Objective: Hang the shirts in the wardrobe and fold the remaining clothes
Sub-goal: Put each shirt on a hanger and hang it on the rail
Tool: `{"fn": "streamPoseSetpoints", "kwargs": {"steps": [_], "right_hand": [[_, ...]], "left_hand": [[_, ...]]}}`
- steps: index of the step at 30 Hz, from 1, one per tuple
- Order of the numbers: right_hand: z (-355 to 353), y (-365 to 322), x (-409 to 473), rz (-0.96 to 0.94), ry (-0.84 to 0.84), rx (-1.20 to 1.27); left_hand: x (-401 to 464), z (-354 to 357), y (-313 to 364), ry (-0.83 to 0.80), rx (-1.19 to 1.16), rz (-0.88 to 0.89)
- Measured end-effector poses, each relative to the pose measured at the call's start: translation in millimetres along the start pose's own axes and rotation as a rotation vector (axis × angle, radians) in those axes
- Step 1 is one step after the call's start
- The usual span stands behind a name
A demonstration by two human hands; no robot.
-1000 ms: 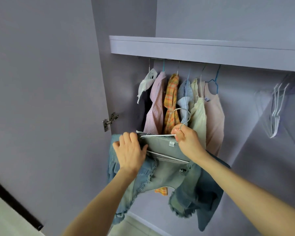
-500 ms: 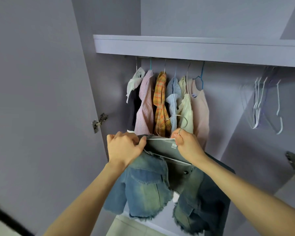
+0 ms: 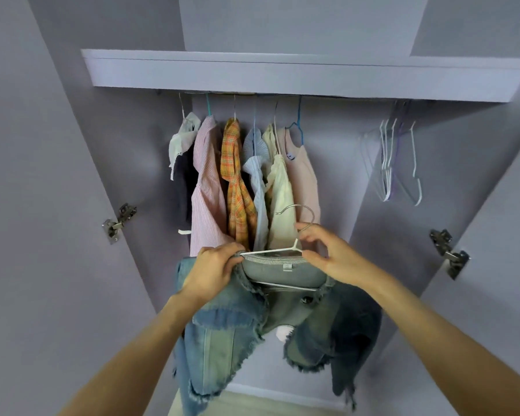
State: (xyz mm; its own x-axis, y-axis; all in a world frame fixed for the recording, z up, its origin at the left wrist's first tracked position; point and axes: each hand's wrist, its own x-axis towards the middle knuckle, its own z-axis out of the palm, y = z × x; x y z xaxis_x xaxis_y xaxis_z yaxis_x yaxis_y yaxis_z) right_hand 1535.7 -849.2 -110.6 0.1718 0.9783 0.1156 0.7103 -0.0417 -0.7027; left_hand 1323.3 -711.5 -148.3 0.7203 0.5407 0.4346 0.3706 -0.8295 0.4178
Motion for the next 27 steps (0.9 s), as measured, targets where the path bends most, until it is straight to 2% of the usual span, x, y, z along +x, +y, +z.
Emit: {"fn": "streamPoseSetpoints", "kwargs": {"steps": [3,6,9,11,15,19,24,27], "right_hand": [[-13,24,-27,0.188,-0.147,-0.33],[-21,29,-47,0.258,-0.184,-0.385],[-34,32,-64,0.317,-0.149,-0.424],[-40,32,-76,0.371,-0.1,-0.43],[-54,27,-97,0.475,0.03,-0.385],[-62,26,-112,0.639,0.231,-0.281],[-64,24,-110,0.751,0.5,-0.226],[-61,19,-88,0.699,0.535,-0.167]], "left_hand": [[3,15,0,-0.047,-0.081,-0.029],[11,33,5,-0.091,-0.159,-0.022],[26,56,21,-0.129,-0.183,0.001],[39,74,33,-0.187,-0.106,0.021],[66,96,66,-0.276,0.098,0.174],[85,102,84,-0.323,0.168,0.134],[109,90,93,-0.238,0.258,0.085],[126,80,95,-0.177,0.288,0.075]]}}
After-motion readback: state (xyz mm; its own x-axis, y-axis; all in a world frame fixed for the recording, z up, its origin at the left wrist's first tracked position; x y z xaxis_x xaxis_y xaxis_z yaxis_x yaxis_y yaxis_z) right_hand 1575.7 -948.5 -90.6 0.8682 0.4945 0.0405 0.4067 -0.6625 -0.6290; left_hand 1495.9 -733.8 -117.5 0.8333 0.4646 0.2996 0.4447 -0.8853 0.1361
